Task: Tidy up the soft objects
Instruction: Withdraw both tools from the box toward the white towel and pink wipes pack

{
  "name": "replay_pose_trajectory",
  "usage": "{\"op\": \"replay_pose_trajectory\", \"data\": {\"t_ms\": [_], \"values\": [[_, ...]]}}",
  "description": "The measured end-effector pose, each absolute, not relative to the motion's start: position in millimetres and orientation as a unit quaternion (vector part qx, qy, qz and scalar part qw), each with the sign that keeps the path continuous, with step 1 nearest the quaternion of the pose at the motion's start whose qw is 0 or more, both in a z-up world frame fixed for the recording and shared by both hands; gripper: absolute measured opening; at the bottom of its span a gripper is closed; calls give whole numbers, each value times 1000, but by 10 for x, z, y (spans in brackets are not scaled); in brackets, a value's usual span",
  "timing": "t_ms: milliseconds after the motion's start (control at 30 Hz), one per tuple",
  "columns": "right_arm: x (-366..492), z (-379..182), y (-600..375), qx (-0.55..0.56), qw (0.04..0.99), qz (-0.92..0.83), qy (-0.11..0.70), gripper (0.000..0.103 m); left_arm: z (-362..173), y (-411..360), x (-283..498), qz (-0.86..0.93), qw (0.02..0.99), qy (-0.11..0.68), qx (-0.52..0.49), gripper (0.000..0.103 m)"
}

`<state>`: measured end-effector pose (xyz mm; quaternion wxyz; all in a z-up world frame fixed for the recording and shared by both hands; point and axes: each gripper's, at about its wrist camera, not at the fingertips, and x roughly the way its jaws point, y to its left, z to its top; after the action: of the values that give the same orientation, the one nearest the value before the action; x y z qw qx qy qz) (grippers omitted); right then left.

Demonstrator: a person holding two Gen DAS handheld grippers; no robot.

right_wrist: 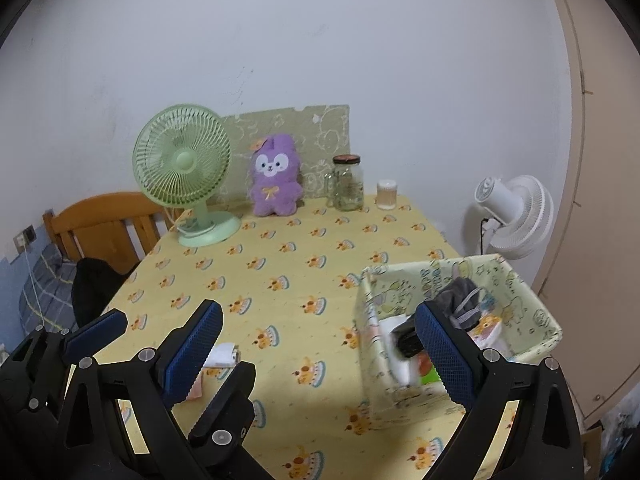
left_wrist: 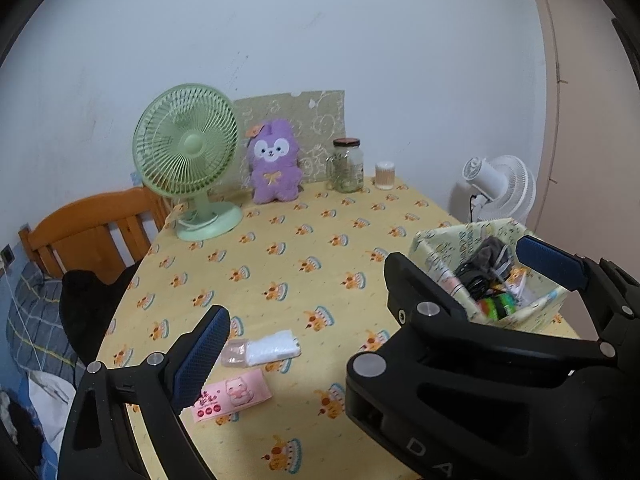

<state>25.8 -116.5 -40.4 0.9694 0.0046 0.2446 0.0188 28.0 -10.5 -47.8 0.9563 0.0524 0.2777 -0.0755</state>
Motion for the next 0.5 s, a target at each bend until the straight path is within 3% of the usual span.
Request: {"op": "replay_pose_trajectory", "data": {"t_ms": [500], "values": [[529, -1015, -721, -11, 957, 58, 283, 98, -1071, 320, 468, -58, 942, 326, 52, 97]]}}
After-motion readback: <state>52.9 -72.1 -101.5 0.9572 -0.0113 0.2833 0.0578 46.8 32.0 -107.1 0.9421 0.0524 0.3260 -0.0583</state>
